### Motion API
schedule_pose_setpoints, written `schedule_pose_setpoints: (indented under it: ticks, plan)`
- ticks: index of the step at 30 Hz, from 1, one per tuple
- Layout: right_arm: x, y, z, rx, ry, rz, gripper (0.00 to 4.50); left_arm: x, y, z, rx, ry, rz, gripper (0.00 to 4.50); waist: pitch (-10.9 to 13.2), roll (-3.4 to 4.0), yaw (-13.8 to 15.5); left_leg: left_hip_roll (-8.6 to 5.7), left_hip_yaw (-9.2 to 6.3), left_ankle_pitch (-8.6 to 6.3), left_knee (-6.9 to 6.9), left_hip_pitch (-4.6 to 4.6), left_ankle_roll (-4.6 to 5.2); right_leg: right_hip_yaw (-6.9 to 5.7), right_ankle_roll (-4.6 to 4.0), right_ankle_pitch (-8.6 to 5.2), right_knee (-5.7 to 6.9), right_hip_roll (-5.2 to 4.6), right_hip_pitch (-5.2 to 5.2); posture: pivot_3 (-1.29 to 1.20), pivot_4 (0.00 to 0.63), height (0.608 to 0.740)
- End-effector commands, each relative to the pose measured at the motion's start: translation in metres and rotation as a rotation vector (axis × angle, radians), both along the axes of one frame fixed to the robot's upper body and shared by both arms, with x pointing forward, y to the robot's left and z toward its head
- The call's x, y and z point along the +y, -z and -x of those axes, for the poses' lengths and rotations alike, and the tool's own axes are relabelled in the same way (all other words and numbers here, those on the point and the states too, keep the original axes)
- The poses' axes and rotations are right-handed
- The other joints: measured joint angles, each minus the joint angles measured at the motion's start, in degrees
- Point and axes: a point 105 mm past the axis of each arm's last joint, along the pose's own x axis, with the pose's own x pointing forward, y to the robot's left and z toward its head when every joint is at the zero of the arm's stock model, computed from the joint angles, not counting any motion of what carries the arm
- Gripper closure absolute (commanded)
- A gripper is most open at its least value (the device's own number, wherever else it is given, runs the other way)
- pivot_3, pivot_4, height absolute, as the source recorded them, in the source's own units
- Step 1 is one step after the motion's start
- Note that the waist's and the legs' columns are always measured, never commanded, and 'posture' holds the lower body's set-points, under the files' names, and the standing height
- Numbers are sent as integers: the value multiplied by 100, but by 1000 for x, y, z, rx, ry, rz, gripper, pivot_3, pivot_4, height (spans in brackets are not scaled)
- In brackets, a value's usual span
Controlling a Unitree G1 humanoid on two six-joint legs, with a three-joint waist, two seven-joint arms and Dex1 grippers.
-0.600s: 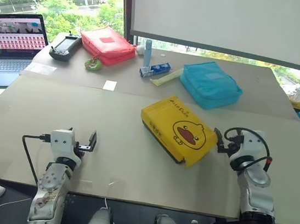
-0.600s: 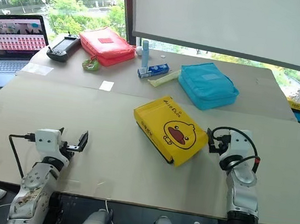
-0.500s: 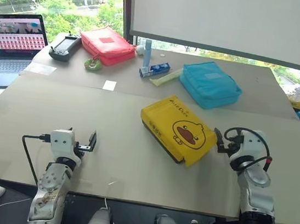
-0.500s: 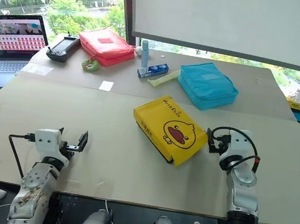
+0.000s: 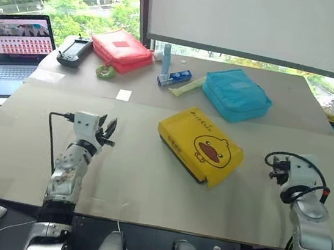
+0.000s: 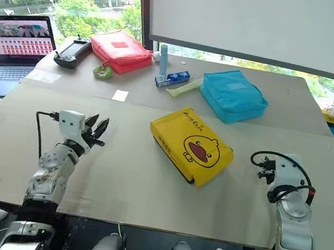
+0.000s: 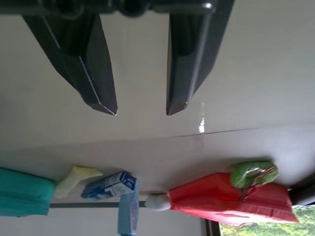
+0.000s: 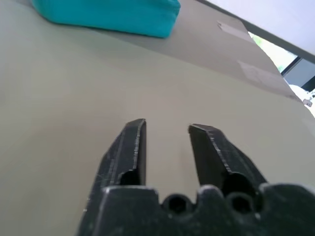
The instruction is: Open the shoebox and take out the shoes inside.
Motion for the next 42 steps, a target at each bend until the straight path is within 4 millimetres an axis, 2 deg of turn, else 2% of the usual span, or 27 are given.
schedule_pose_setpoints:
  ticks: [1, 2, 5, 9, 13, 19, 23, 28, 30, 32, 34, 36, 38, 41, 42]
  plan:
    - [12, -41, 3, -23, -100, 115, 4300, -9, -10, -18, -29, 76, -41, 4500, 3, 2, 12, -2, 1, 0, 2, 0, -1, 0, 1, 0, 1, -2, 2, 0, 150, 729]
    - [11, -44, 4, 31, -129, 96, 4422, -12, -11, -27, -18, 98, -52, 4500, 3, 1, 8, -2, 2, 0, 2, -2, -1, -1, 1, 0, 0, -3, -1, 0, 150, 729]
    - [15, -47, 12, 172, -220, 44, 4422, -18, -15, -47, 11, 135, -81, 4500, 7, -7, 37, -1, 1, -1, 5, -1, -2, -2, 1, 0, -3, -3, 2, 0, 150, 729]
    - [42, -24, 29, 388, -361, 23, 4422, -41, -29, -63, 3, 195, -120, 4500, 11, -14, 119, -1, -1, -1, 6, -4, -2, -4, 2, -1, -3, -3, 2, 0, 150, 729]
    - [57, -13, 26, 412, -380, -33, 4422, -72, -41, -68, -32, 271, -165, 4500, 11, -16, 153, -2, 0, 0, 6, -26, -1, -7, 19, -13, -7, -4, -6, 0, 150, 729]
    - [69, -4, 17, 388, -413, -93, 4422, -108, -37, -60, -60, 404, -206, 4500, 12, -16, 157, -6, -5, 8, 8, -56, 10, -7, 62, 1, -4, -3, -30, 0, 150, 729]
    - [76, -8, 12, 360, -445, -116, 4422, -121, -23, -52, -43, 468, -222, 4500, 12, -16, 148, -6, -5, 8, 9, -56, 8, -8, 63, 2, -1, -3, -32, 0, 150, 729]
    - [80, -9, -3, 340, -456, -75, 4422, -152, -3, -33, -17, 625, -231, 4500, 11, -16, 144, -6, -4, 8, 28, -56, 3, -7, 53, 3, 2, -3, -28, 0, 150, 729]
    - [83, -6, -11, 343, -476, -71, 4422, -157, 3, -25, 27, 700, -165, 4500, 12, -15, 143, -5, -6, 7, 37, -57, 2, -8, 43, -1, 3, -2, -22, 0, 150, 729]
    - [85, -3, -20, 343, -491, -51, 4422, -150, 6, -22, 41, 712, -139, 4500, 12, -15, 126, -5, -4, 6, 43, -57, 1, -7, 33, -5, 3, -3, -19, 0, 150, 729]
    - [89, -1, -32, 346, -514, -10, 4422, -134, 10, -21, 55, 701, -143, 4500, 12, -15, 93, -4, -4, 7, 47, -55, 2, -6, 31, 0, 4, -3, -19, 0, 150, 729]
    - [101, -1, -41, 338, -564, 3, 4422, -119, 12, -17, 60, 694, -142, 4500, 11, -13, 27, -3, -5, 9, 45, -50, 6, -6, 30, 3, 8, -1, -17, 0, 150, 729]
    - [117, -1, -46, 333, -622, 5, 4422, -105, 9, -13, 56, 678, -135, 4500, 11, -13, -28, -2, -6, 10, 43, -46, 6, -5, 27, 6, 14, 0, -18, 0, 150, 729]
    - [147, 4, -52, 329, -709, 14, 4422, -71, 1, -2, 56, 589, -81, 4500, 10, -12, -106, 5, -7, 15, 42, -38, 13, -5, 50, 17, 37, 6, -22, 0, 150, 729]
    - [163, 8, -52, 329, -753, 9, 4422, -54, -1, 7, 56, 537, -64, 4500, 10, -12, -130, 8, -8, 17, 38, -36, 17, -4, 51, 17, 45, 9, -24, 0, 150, 729]
